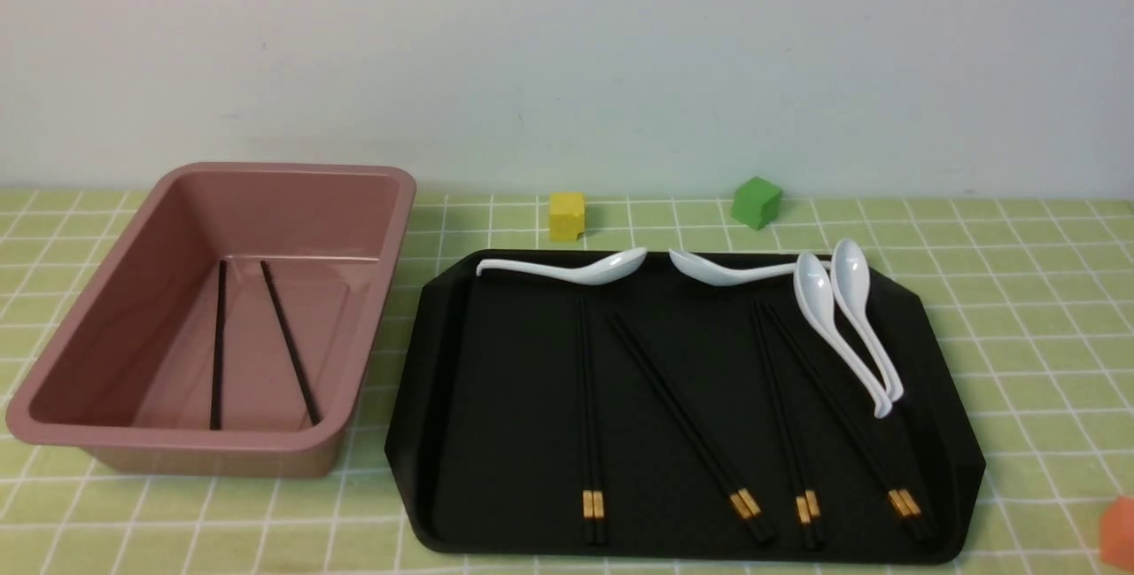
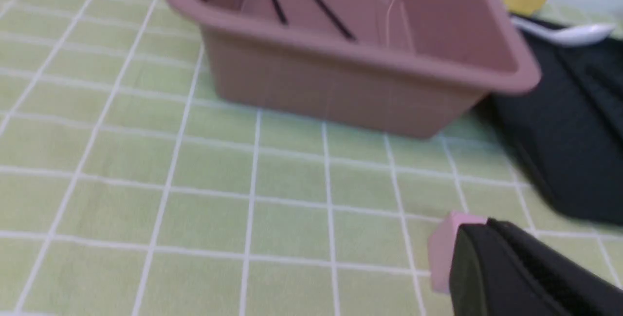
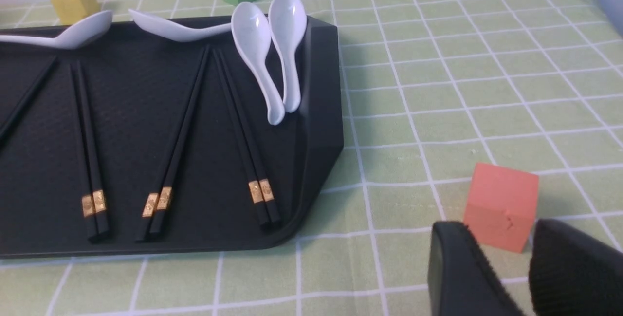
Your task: On green tablecloth take chopsticks from black tray and put them in box.
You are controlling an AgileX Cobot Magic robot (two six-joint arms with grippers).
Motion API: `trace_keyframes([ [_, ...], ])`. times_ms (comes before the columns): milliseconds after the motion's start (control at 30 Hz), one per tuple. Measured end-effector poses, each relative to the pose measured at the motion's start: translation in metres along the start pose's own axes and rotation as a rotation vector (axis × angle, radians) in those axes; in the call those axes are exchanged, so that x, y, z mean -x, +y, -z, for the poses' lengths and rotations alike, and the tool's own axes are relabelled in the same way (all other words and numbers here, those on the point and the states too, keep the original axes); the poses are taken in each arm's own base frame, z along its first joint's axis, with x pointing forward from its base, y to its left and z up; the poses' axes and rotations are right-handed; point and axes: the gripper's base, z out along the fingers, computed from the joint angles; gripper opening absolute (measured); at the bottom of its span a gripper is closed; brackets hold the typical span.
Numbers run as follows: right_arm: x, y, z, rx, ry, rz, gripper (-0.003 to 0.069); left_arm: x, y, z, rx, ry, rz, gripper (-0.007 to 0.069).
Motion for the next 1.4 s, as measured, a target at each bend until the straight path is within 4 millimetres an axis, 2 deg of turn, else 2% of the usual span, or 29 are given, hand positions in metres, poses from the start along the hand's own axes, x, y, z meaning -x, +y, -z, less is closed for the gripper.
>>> trace_keyframes([
  [200, 0.0000, 0.0000, 0.0000, 0.000, 0.000, 0.000, 0.0239, 0.0032, -0.0006, -0.0005, -0.012, -0.054, -0.001, -0.0004],
  [1400, 0.0000, 0.0000, 0.0000, 0.000, 0.000, 0.000, 0.0239, 0.0034, -0.0005, -0.0005, -0.011, -0.056, -0.004, 0.0036],
])
